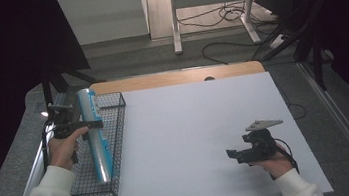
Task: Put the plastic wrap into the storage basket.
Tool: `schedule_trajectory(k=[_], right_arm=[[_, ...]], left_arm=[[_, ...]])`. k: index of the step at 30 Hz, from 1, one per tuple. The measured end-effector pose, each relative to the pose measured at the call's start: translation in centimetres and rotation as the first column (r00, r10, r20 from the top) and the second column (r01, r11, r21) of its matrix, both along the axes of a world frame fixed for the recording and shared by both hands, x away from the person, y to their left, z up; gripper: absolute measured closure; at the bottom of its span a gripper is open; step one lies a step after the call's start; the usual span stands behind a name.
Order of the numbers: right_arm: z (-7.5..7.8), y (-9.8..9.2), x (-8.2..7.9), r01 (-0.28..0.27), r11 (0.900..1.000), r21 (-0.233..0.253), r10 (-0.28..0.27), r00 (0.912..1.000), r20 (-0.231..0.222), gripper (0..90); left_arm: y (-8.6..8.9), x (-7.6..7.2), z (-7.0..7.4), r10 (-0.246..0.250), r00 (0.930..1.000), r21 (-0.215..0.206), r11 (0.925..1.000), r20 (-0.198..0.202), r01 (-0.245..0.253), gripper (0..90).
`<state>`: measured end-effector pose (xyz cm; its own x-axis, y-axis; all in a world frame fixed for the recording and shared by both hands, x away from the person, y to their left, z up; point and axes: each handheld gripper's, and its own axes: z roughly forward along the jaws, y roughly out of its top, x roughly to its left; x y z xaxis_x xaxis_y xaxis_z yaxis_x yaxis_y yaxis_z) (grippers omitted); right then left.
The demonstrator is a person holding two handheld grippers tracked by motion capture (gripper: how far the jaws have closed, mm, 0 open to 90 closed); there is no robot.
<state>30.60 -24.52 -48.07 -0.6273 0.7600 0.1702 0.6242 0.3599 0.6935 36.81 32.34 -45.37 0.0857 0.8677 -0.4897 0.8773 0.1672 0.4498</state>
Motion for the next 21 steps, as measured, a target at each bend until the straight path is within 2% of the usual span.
schedule_trajectory(k=[5, 7, 9, 10, 11, 12, 13, 14, 16, 18, 20, 21], right_arm=[[0.0, 0.0, 0.0, -0.001, 1.000, 0.000, 0.001, 1.0000, -0.001, 11.7], [0.0, 0.1, 0.0, 0.000, 1.000, -0.003, 0.000, 1.0000, -0.001, 11.7], [-0.1, 0.1, 0.0, -0.001, 1.000, -0.003, 0.001, 1.0000, -0.003, 11.7], [-0.1, 0.1, 0.0, -0.001, 1.000, -0.003, 0.001, 1.0000, -0.003, 11.7], [-0.1, 0.1, 0.0, -0.001, 1.000, -0.006, 0.001, 1.0000, -0.002, 11.7], [-0.1, 0.1, 0.0, -0.001, 1.000, -0.006, 0.001, 1.0000, -0.002, 11.7], [-0.2, 0.2, 0.1, 0.001, 1.000, -0.007, -0.001, 1.0000, -0.005, 11.7], [-0.2, 0.2, 0.1, 0.001, 1.000, -0.009, -0.001, 1.0000, -0.005, 11.7], [-0.3, 0.2, 0.0, 0.001, 1.000, -0.010, -0.001, 1.0000, -0.005, 11.7], [-0.2, 0.2, -0.1, -0.002, 1.000, -0.011, 0.002, 1.0000, -0.003, 11.7], [-0.2, 0.2, -0.1, 0.000, 1.000, -0.008, 0.000, 1.0000, -0.002, 11.7], [-0.1, 0.1, -0.1, 0.003, 1.000, -0.006, -0.003, 1.0000, 0.000, 11.7]], left_arm=[[-0.8, 0.5, -0.2, 0.025, 0.9996, 0.075, 0.9969, -0.010, -0.024, 29.4], [-1.1, 0.7, -0.3, 0.032, 0.9994, 0.106, 0.9939, -0.009, -0.031, 28.8], [-1.6, 1.0, -0.5, 0.037, 0.9993, 0.152, 0.9877, -0.002, -0.036, 28.5], [-1.6, 1.0, -0.5, 0.037, 0.9993, 0.152, 0.9877, -0.002, -0.036, 31.1], [-1.6, 0.9, -0.2, 0.053, 0.9976, 0.138, 0.9886, 0.044, -0.059, 42.9], [-1.6, 0.9, -0.2, 0.053, 0.9976, 0.138, 0.9886, 0.044, -0.059, 44.8], [-1.7, 0.9, 0.4, 0.058, 0.9965, 0.134, 0.9888, 0.061, -0.065, 47.6], [-1.9, 1.0, 0.5, 0.062, 0.9964, 0.170, 0.9830, 0.057, -0.071, 48.0], [-2.0, 1.2, 0.4, 0.052, 0.9978, 0.170, 0.9837, 0.041, -0.059, 46.3], [-2.3, 1.1, 0.2, 0.043, 0.9985, 0.160, 0.9861, 0.034, -0.047, 40.2], [-2.3, 1.0, 0.1, 0.042, 0.9982, 0.148, 0.9879, 0.043, -0.048, 37.5], [-2.4, 0.7, 0.1, 0.024, 0.9982, 0.130, 0.9910, 0.055, -0.031, 30.0]])
